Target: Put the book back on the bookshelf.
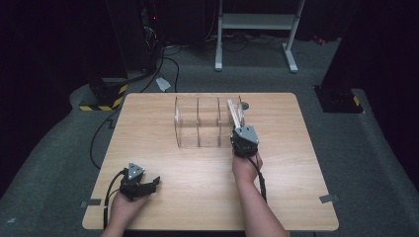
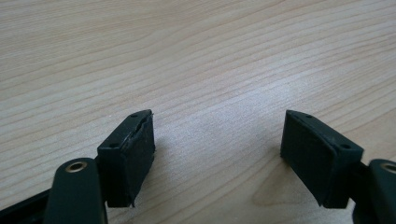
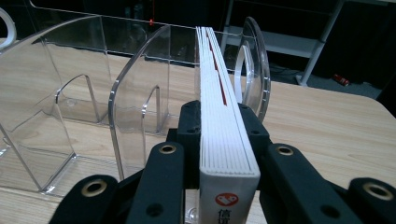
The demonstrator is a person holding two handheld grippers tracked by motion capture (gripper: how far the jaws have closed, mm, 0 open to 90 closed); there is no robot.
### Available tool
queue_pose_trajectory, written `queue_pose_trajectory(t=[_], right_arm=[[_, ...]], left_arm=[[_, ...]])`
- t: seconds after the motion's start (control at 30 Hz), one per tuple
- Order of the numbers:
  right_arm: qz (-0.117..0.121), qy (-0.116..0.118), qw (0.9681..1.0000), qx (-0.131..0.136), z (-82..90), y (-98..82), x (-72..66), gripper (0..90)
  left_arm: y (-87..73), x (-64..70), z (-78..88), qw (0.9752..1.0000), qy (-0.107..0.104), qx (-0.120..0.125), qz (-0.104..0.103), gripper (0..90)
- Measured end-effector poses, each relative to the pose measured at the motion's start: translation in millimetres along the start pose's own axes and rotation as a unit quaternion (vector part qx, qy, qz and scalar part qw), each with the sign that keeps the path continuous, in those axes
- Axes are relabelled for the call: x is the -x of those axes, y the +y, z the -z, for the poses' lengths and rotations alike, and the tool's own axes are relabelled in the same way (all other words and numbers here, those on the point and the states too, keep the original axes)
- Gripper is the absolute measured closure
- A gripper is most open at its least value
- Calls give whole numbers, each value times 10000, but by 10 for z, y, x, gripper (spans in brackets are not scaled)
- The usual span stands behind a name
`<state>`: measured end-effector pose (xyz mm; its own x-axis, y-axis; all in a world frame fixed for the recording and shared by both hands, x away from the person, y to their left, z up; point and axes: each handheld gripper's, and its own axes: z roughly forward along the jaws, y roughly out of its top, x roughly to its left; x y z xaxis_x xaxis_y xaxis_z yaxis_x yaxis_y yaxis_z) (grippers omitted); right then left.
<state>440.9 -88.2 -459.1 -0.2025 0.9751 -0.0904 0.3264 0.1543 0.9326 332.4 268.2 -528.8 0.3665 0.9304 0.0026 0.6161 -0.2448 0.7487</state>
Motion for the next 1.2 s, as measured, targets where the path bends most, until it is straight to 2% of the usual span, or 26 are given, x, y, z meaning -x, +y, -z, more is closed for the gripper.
queue_pose_trajectory(t=[0.17,0.5,0.67,0.9,1.03,1.2], right_arm=[[-45,-38,10000,15,-11,-7,9,754],[-300,-39,9995,-55,2,-45,22,745],[-310,-36,9994,-115,-2,-66,25,731],[-357,150,9992,-106,31,-51,47,640],[-435,306,9985,-144,107,-46,104,586],[-472,497,9975,-150,229,-106,167,570]], left_arm=[[-1,0,-1,10000,6,8,-1,261],[-1,1,-1,10000,7,8,-5,262],[-1,1,-1,10000,7,7,-4,262],[-1,1,-1,10000,7,8,0,262],[-1,1,-1,10000,6,8,-3,262],[-1,1,-1,10000,7,8,-5,262]])
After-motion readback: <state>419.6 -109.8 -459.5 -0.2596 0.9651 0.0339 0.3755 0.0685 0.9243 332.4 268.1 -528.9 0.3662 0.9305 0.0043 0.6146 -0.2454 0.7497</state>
